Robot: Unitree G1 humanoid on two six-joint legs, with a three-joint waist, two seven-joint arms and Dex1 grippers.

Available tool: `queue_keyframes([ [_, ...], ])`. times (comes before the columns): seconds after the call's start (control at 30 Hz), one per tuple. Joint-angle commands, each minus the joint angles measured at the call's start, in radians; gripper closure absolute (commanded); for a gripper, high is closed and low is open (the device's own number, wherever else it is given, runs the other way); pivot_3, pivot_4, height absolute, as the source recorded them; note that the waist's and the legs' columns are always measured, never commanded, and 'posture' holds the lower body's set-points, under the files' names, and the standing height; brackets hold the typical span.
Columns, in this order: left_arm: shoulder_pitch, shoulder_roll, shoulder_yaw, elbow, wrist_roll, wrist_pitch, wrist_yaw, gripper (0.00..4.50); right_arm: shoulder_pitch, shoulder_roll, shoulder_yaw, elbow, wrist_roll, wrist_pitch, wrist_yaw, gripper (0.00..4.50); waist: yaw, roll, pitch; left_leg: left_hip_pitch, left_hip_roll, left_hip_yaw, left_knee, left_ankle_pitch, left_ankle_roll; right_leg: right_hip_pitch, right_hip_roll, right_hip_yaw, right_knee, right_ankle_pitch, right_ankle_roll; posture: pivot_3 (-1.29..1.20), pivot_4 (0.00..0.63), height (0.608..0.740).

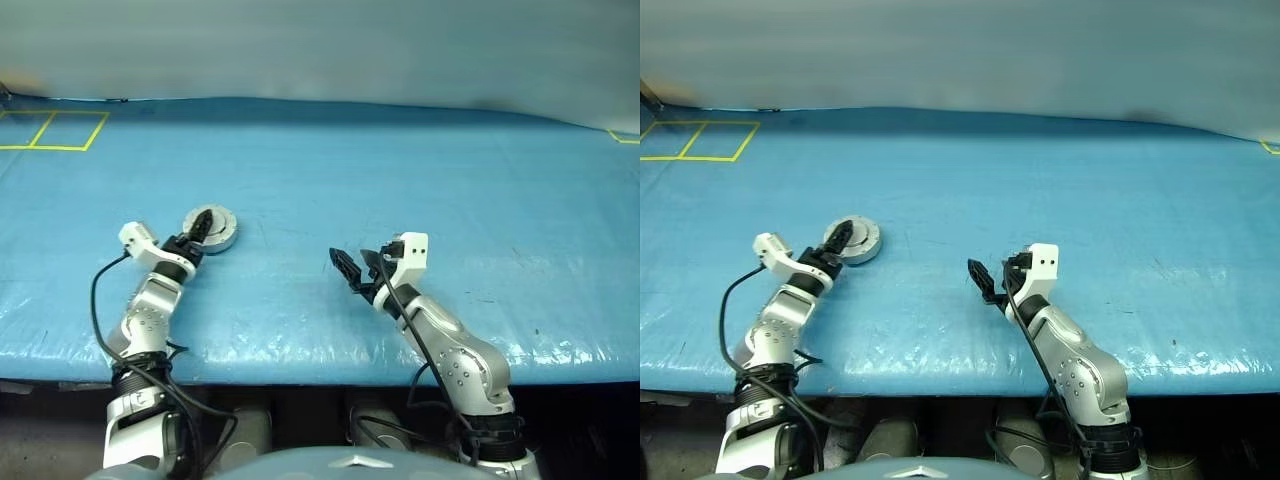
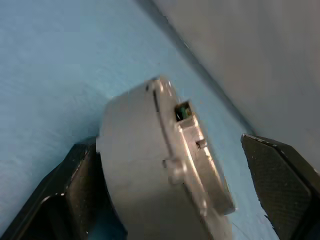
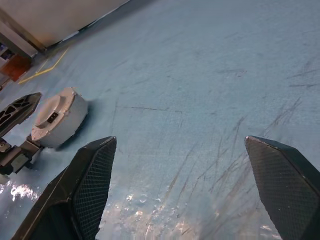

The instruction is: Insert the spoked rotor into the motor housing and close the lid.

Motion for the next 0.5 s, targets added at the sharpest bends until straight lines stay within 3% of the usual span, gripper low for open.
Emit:
queue_keyframes([
  [0.03, 0.006, 0.046, 0.069, 0.021, 0.006, -0.05, 0.025, 0.01, -0.002, 0.01, 0.01, -0.032, -0.012, 0.001, 0.021, 0.19, 0.001, 0.0, 0.0, 0.0, 0.0, 0.0, 0.0, 0.0, 0.0, 0.0, 0.0, 0.0, 0.0, 0.0, 0.0, 0.0, 0.15, 0.74],
  [0.17, 0.018, 0.084, 0.103, 0.0, 0.003, -0.07, 0.012, 0.01, -0.015, 0.009, 0.016, -0.027, -0.033, 0.005, 0.035, 0.19, 0.007, 0.0, 0.0, 0.0, 0.0, 0.0, 0.001, 0.0, -0.001, 0.0, 0.0, 0.0, 0.0, 0.0, 0.0, 0.0, 0.15, 0.74],
  [0.3, 0.034, 0.099, 0.084, -0.144, -0.01, -0.067, -0.023, 0.01, -0.017, -0.015, 0.002, -0.051, -0.066, -0.022, 0.051, 0.19, 0.011, -0.001, 0.0, 0.0, -0.001, -0.001, 0.001, 0.001, -0.001, 0.001, -0.001, 0.0, 0.0, 0.0, 0.0, 0.0, 0.15, 0.74],
  [0.5, 0.058, 0.17, -0.178, -0.478, 0.071, -0.006, -0.153, 0.01, -0.026, -0.118, -0.001, -0.086, -0.237, -0.117, 0.054, 0.19, 0.011, -0.001, -0.001, 0.0, -0.001, -0.001, 0.0, 0.001, -0.002, 0.001, -0.001, 0.0, 0.0, 0.0, 0.0, 0.0, 0.15, 0.74],
])
